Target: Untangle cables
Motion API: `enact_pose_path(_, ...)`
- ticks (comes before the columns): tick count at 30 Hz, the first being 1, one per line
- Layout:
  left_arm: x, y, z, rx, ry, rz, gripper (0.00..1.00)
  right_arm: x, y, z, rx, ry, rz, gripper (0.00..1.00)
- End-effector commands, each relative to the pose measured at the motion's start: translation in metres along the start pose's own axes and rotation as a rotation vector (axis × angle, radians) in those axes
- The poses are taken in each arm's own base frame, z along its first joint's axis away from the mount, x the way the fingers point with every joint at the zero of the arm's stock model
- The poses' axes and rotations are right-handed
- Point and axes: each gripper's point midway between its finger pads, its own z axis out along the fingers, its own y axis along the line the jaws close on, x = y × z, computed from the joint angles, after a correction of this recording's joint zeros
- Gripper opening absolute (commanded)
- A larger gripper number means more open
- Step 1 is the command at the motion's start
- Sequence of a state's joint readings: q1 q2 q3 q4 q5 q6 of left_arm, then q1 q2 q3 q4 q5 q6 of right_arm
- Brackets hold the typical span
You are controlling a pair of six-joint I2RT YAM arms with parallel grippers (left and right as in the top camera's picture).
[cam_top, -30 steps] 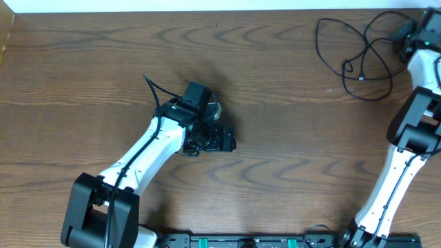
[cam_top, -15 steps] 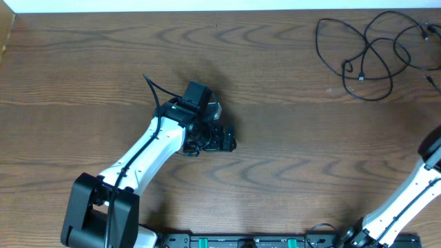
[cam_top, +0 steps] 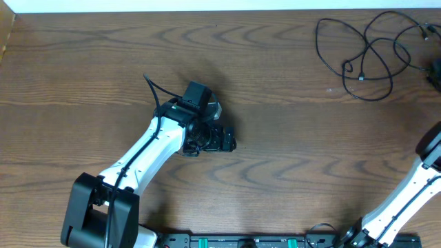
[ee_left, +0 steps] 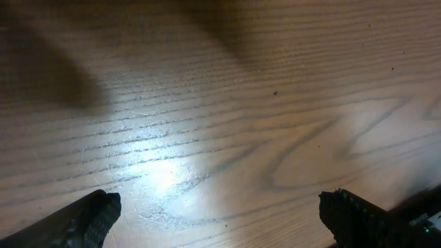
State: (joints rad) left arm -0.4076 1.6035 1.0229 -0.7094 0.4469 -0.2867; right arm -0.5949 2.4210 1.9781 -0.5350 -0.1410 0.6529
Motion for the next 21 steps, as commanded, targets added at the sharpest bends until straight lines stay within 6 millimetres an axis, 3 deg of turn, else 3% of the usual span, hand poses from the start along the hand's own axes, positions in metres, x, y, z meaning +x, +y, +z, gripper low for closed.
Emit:
enact_pose_path(1, -0.002, -0.003, -0.002, 0.007, -0.004, 0.021, 0.98, 0.018, 0.016, 0.012, -0.046, 0.010, -0.002, 0.44)
enact_pose_path(7, -0.002, -0.003, -0.002, 0.007, -0.004, 0.021, 0.98, 0.018, 0.009, 0.019, 0.008, -0.049, 0.048, 0.38)
enact_pose_path(9, -0.002, -0.003, -0.002, 0.007, -0.004, 0.021, 0.98, 0.017, 0.006, 0.020, 0.021, -0.062, 0.046, 0.27)
enact_pose_path(11, -0.002, -0.003, -0.002, 0.007, -0.004, 0.021, 0.98, 0.015, 0.006, 0.020, 0.016, -0.071, 0.046, 0.05)
enact_pose_path(12, -0.002, -0.003, -0.002, 0.007, -0.004, 0.021, 0.98, 0.014, 0.007, 0.020, 0.012, -0.076, 0.040, 0.01)
enact_pose_path(15, -0.002, -0.003, -0.002, 0.007, -0.004, 0.021, 0.98, 0.004, 0.019, 0.015, -0.029, -0.103, -0.050, 0.01)
enact_pose_path(17, -0.002, -0.003, -0.002, 0.007, -0.004, 0.021, 0.98, -0.004, 0.027, 0.005, -0.043, -0.127, -0.116, 0.01)
enact_pose_path(21, -0.002, -0.003, -0.002, 0.008, -0.004, 0.021, 0.98, -0.041, 0.048, -0.048, -0.053, -0.253, -0.236, 0.01)
